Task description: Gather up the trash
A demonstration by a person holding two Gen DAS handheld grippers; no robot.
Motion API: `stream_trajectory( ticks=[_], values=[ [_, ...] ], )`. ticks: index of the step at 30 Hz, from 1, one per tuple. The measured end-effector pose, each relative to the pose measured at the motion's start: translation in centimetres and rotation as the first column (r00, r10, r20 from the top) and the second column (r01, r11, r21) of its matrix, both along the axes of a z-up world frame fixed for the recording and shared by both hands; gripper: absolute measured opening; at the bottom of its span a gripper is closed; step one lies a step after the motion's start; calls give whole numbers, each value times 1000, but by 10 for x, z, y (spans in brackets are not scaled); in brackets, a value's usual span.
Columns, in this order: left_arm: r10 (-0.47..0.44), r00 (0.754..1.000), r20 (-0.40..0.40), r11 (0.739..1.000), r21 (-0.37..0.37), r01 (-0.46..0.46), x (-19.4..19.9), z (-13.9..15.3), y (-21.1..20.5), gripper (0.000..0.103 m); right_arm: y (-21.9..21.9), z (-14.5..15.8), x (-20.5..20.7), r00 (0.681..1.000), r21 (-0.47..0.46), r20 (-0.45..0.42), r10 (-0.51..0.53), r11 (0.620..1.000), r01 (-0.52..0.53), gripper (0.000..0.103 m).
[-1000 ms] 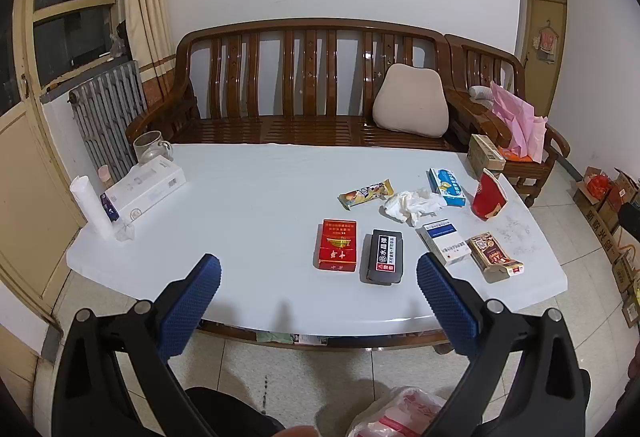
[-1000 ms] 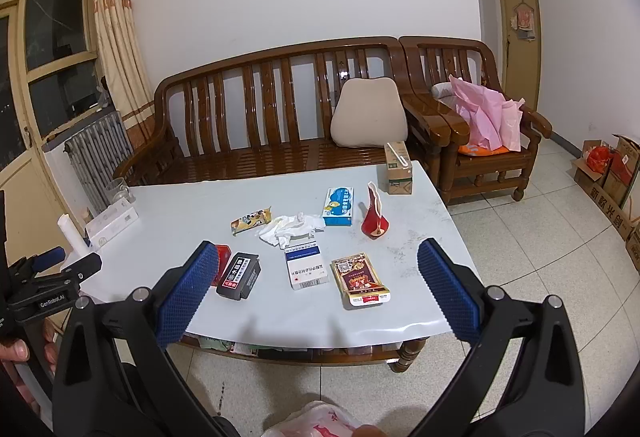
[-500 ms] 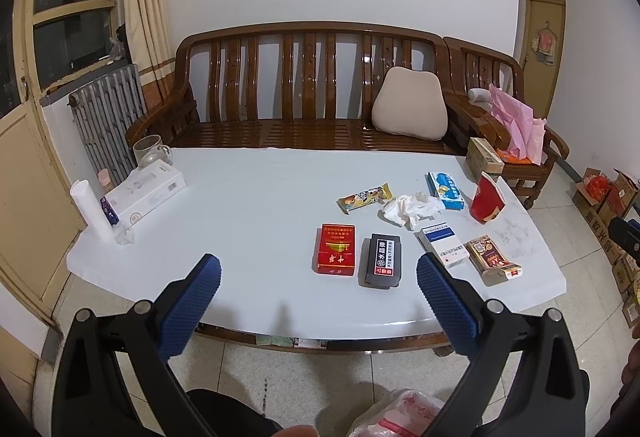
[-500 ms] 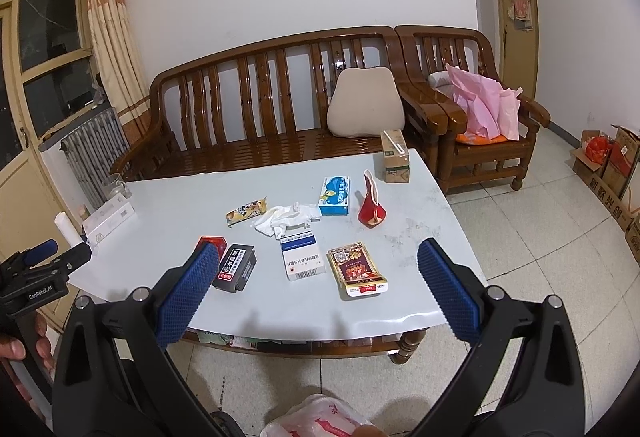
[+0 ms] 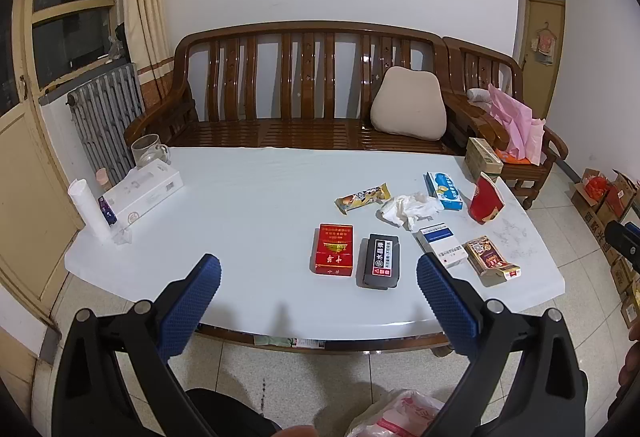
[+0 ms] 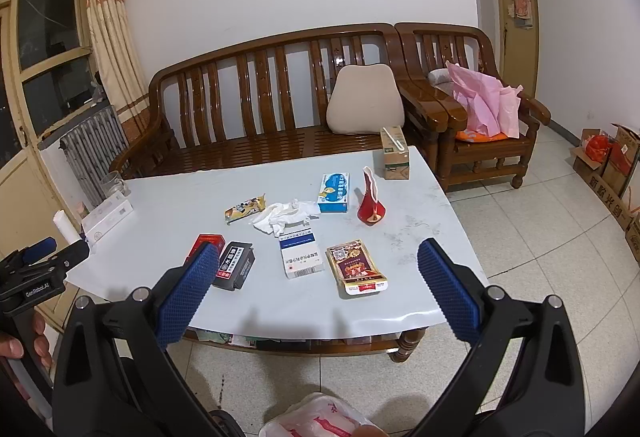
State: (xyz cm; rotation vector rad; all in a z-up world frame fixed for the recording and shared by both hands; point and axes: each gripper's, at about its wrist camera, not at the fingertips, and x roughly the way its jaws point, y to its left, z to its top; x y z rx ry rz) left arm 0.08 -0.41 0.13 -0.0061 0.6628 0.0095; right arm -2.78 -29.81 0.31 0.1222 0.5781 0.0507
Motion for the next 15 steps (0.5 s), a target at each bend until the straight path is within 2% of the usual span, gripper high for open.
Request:
stream_trajectory(
  ticks=[7, 10, 15],
  values=[
    [1, 1000, -1, 1000, -2, -1, 0, -1, 0, 96, 1, 3, 1, 1000, 7, 5, 10, 1000, -10, 97],
    [1, 1000, -1, 1000, -2, -1, 1, -1, 0, 96, 1, 7, -3, 999, -12, 49, 6, 1000, -5, 97],
    [1, 1000, -1, 1000, -1, -1, 0, -1, 0, 96, 3, 12, -5, 997, -39, 74, 16, 999, -13, 97]
  ],
)
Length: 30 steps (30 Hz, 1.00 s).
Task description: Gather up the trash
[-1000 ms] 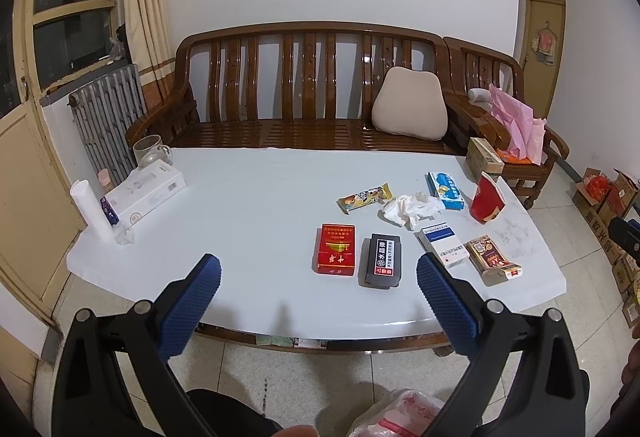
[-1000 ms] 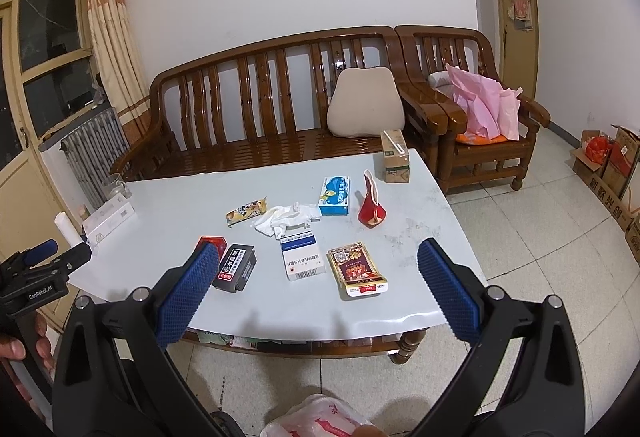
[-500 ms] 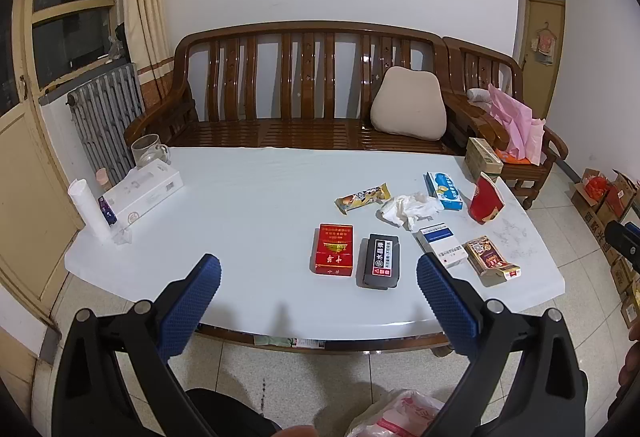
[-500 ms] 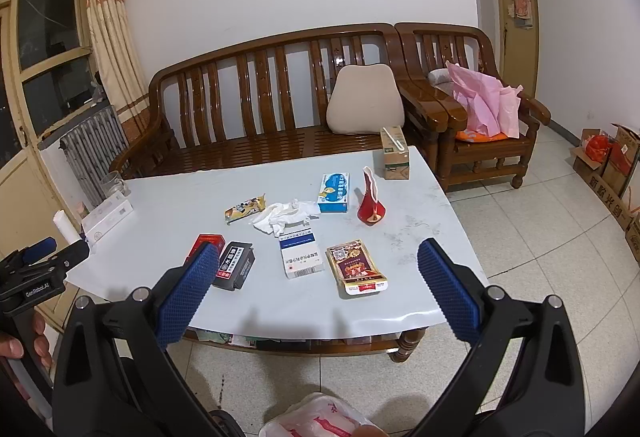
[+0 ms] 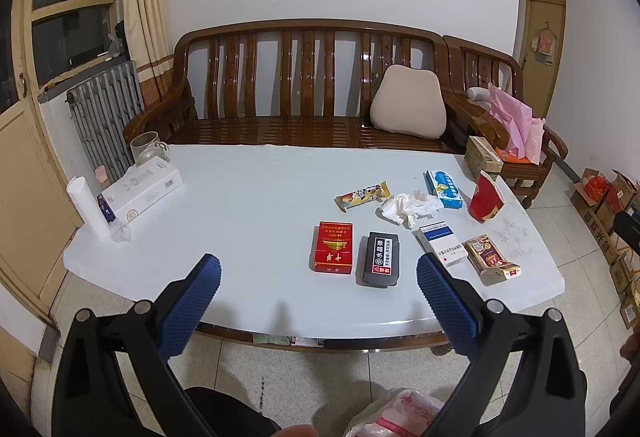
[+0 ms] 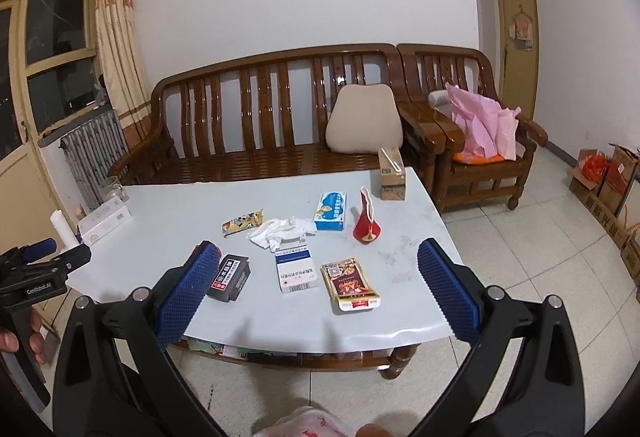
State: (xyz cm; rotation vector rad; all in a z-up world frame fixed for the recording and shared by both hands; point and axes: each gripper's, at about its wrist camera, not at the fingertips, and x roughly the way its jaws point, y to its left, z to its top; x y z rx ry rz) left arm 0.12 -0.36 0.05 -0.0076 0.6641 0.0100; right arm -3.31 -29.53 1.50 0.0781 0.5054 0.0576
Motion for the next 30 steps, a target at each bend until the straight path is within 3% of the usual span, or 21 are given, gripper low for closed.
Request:
stream_trajectory(
  ticks=[17, 21, 30],
  values=[
    [-3, 1000, -1, 1000, -2, 3, 0, -3, -2, 96, 0, 2, 0, 1000, -21, 19, 10, 1000, -9, 97],
    [-5, 1000, -7, 1000, -3, 5, 2, -6, -3, 96, 0, -3, 9, 998, -40, -44, -42, 998, 40, 97],
    [-6, 999, -38, 1000, -18, 6, 22, -18, 5, 96, -2, -12, 38, 992, -37, -125, -20, 999, 15, 97]
  ],
)
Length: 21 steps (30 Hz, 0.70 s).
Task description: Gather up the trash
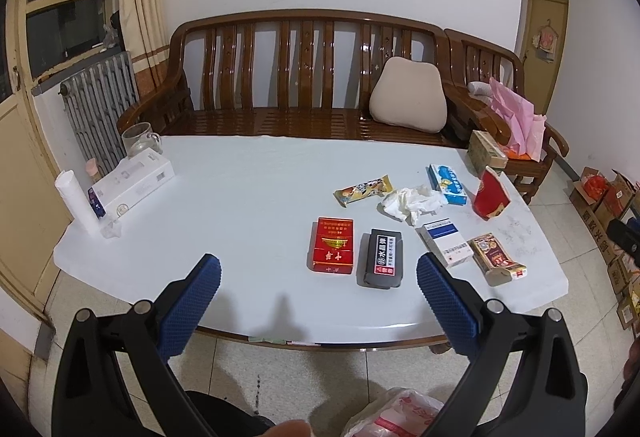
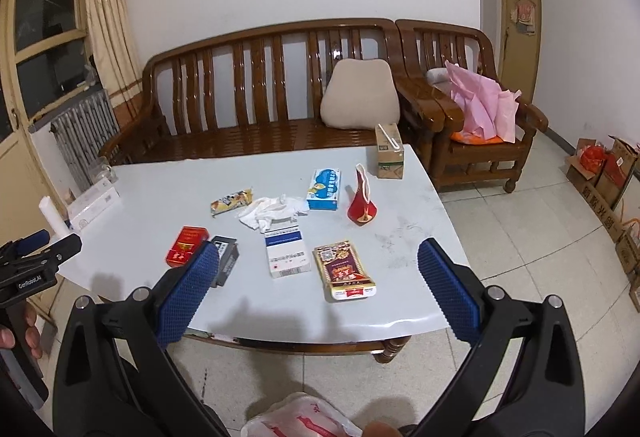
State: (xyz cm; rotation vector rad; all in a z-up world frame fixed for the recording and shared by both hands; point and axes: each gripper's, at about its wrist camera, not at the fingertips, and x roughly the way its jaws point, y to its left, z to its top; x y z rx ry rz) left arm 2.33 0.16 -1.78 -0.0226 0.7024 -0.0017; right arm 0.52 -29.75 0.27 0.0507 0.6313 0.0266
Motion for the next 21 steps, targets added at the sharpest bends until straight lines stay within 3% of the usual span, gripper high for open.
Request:
stream_trajectory(
  ticks=[14, 21],
  values=[
    [-43, 996, -76, 999, -33, 40, 60, -22, -4, 96, -5, 4, 63, 995, -23, -79, 61, 998, -63, 97],
    [-93, 989, -119, 994, -71, 85, 102, -45, -15, 96, -11, -31, 107, 979, -14, -185, 81, 996, -85, 97]
  ],
)
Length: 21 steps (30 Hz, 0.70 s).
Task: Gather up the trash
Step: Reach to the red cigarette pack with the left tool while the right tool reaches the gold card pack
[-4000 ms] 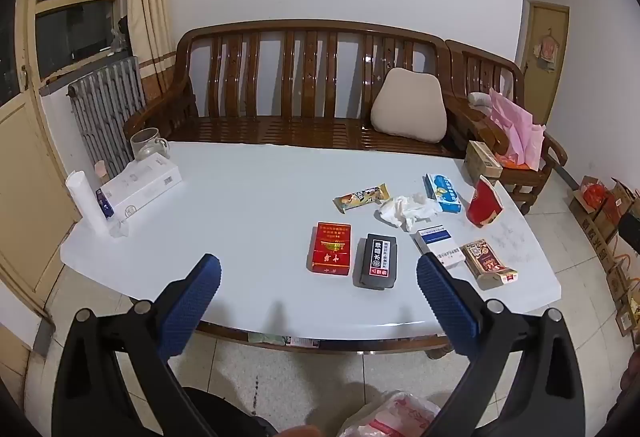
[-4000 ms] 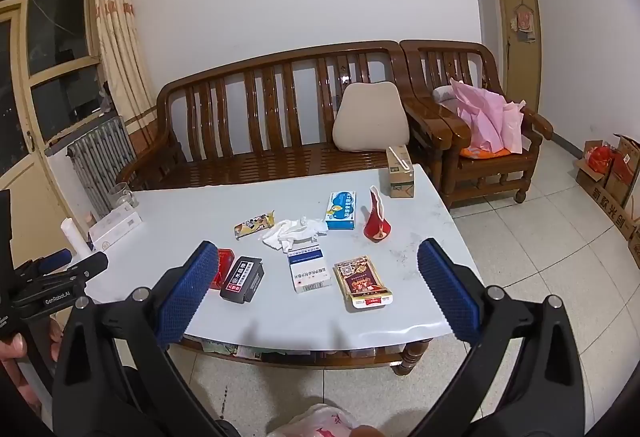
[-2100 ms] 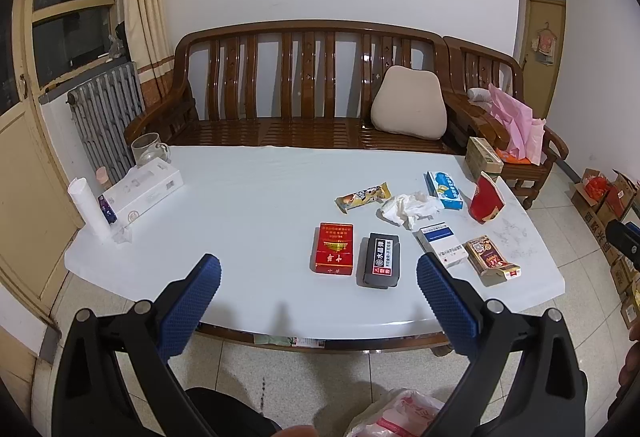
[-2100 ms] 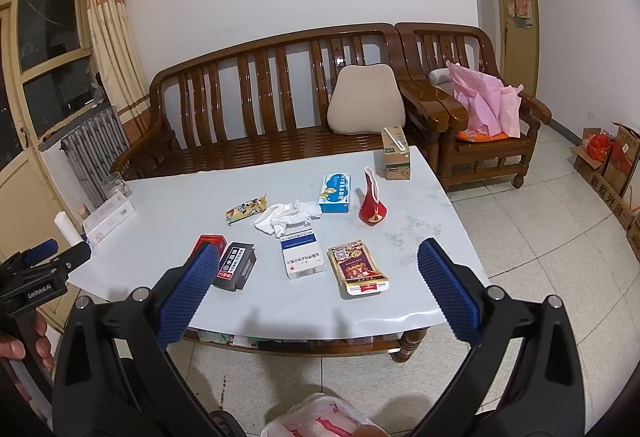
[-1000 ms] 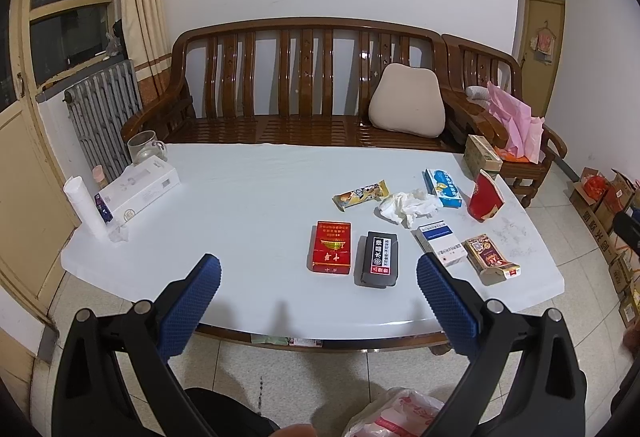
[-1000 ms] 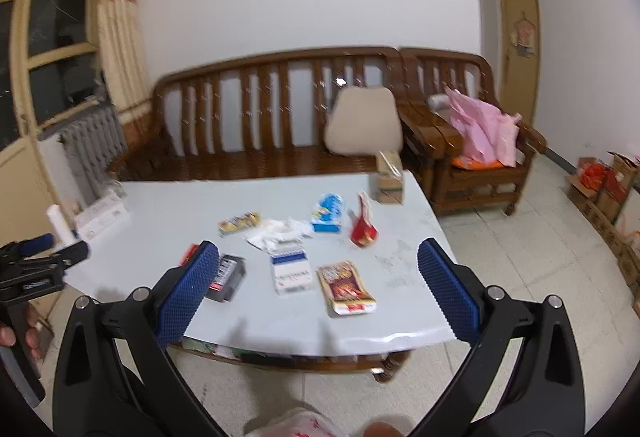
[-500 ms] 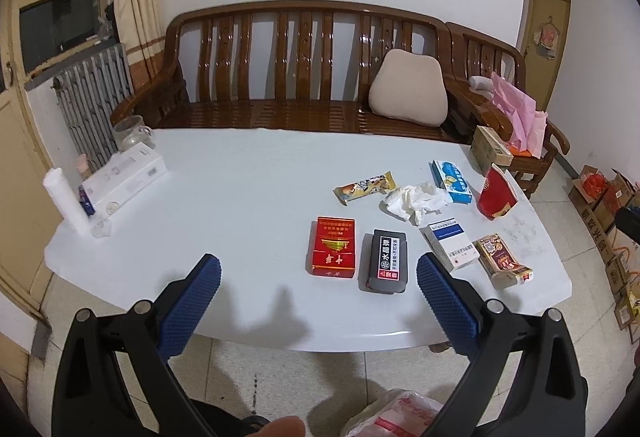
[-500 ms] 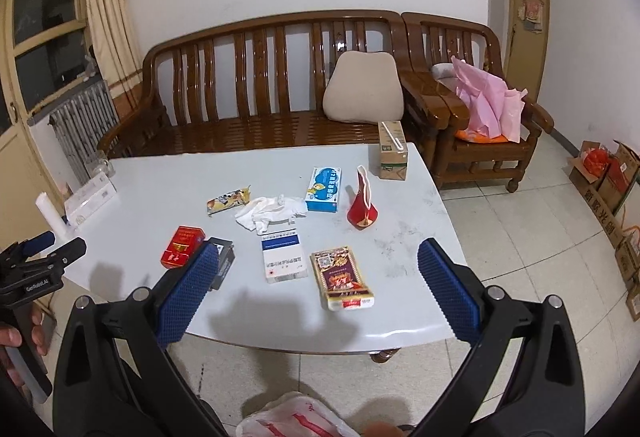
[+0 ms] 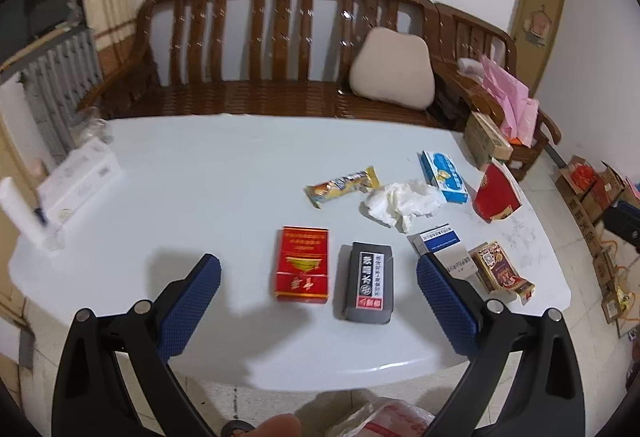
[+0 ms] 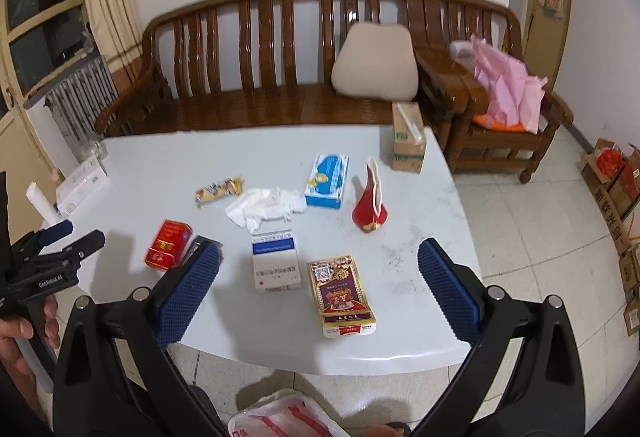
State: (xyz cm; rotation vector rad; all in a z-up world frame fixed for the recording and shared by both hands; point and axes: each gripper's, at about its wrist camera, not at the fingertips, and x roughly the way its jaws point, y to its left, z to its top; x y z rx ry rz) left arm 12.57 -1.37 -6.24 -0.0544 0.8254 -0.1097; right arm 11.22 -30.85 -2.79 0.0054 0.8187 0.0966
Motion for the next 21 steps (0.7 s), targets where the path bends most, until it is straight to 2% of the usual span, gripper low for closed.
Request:
stream_trajectory(
  ticks=[6, 9, 16, 21],
  values=[
    [-11, 990, -144, 1000, -25, 7, 45, -47, -5, 96, -4, -56, 37, 988, -36, -155, 15, 999, -21, 97],
    [-18, 983, -184, 999, -49, 9, 57, -63, -6, 96, -6, -82, 48, 976, -26, -217, 27, 999, -33, 97],
    [32, 961, -276, 999, -3, -34, 85, -93, 2, 96, -7, -112, 65, 955, -24, -294, 27, 999, -36, 97],
    [34, 949, -314, 999, 30, -25, 99, -106, 8, 96, -1, -126, 69, 943, -31, -327, 54, 997, -68, 97]
  ],
)
